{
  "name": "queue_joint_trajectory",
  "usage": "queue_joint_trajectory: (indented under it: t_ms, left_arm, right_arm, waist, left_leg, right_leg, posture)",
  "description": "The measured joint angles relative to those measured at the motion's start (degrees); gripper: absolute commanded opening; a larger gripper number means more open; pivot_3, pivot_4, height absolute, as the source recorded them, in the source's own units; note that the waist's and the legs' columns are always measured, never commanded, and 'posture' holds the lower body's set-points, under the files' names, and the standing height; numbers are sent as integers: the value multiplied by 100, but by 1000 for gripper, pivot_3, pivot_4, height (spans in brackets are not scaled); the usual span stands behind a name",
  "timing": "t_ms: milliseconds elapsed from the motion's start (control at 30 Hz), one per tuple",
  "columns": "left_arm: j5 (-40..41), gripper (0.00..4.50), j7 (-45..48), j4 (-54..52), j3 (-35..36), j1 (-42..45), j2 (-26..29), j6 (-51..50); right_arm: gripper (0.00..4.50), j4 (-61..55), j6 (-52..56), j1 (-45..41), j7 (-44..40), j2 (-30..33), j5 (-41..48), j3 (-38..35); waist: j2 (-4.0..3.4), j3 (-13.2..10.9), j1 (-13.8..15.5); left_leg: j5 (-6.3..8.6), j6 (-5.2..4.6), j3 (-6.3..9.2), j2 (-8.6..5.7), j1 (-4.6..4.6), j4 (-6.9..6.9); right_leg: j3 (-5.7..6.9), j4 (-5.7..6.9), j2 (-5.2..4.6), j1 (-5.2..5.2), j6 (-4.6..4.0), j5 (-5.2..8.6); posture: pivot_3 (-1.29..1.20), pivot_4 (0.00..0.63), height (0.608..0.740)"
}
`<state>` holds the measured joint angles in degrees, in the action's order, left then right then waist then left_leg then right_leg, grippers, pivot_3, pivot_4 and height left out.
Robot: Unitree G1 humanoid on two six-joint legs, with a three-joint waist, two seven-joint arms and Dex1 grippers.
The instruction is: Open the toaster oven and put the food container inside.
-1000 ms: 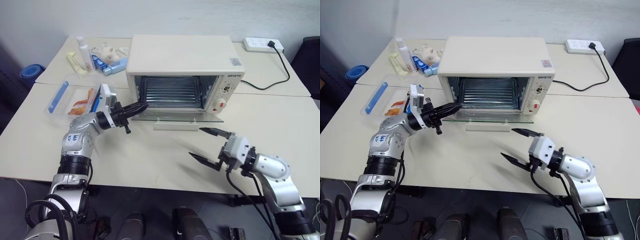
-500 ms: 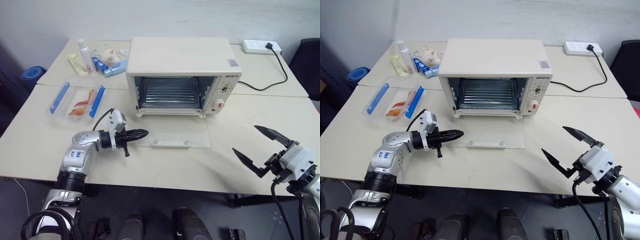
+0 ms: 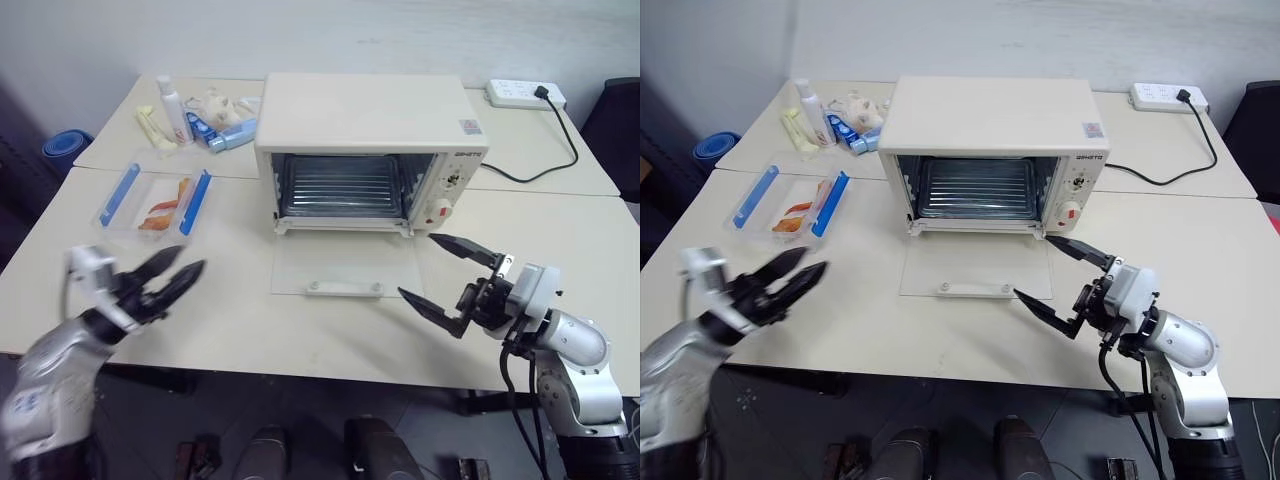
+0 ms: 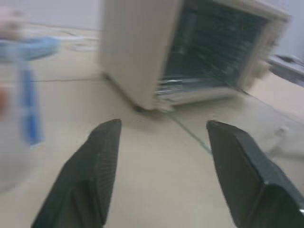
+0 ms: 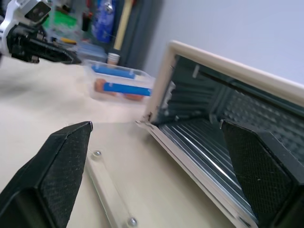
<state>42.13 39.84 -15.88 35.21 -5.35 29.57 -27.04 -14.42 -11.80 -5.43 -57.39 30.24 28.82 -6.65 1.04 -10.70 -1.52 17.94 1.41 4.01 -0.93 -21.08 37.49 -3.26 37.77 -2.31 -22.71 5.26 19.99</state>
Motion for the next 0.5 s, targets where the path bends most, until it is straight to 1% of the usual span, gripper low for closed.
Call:
queue_joint_trajectory:
  t_ms: [67,200,267,333,367,433,500]
  left_arm:
    - [229,4471,-362,-44,518,-547,-68,-258]
    - [704,4471,-1691,79,1289,-953,-240,-1130]
    - [940,4471,-2057,44,1398,-909,-325,-1320]
    - [1404,4471,-2593,-134,1423,-623,-356,-1580]
    - [1509,4471,-2700,-197,1425,-531,-344,-1626]
    - [1994,4471,-3367,-201,1418,0,-77,-2029]
    - [2460,4471,-4303,-81,1378,768,290,-2463]
  right_arm:
    - [4500,52,-49,-154,-138,-36,12,120]
    - [4500,158,-40,-424,-385,-147,31,438]
    - [4500,188,-52,-509,-486,-167,29,527]
    - [4500,257,-57,-579,-598,-167,30,629]
    - [4500,279,-56,-604,-613,-171,30,644]
    - [4500,352,-36,-677,-661,-169,32,645]
    - [4500,374,-4,-729,-716,-155,37,637]
  waist:
    - [0,0,0]
    - [1,0,25]
    - [2,1,60]
    - [9,4,127]
    - [10,5,137]
    - [12,6,161]
    - [13,6,161]
  left_leg:
    - [1,-2,0,-1,2,-1]
    - [1,-2,10,-2,3,-3]
    - [1,-2,11,-6,4,-2]
    - [2,-1,13,-7,4,-1]
    - [2,0,14,-7,3,1]
    - [3,2,22,-8,-1,4]
    - [3,3,24,-11,1,3]
  right_leg:
    - [1,-2,0,2,0,0]
    - [8,-3,-1,6,0,0]
    - [9,-3,-6,9,0,0]
    - [12,-3,-6,10,0,0]
    - [13,-4,-6,10,0,0]
    - [20,-2,-6,8,0,0]
    - [21,1,-6,9,0,0]
  posture:
    - [0,150,740]
    - [0,150,740]
    - [0,150,740]
    - [0,150,740]
    - [0,150,740]
    - [0,150,740]
    - [0,150,740]
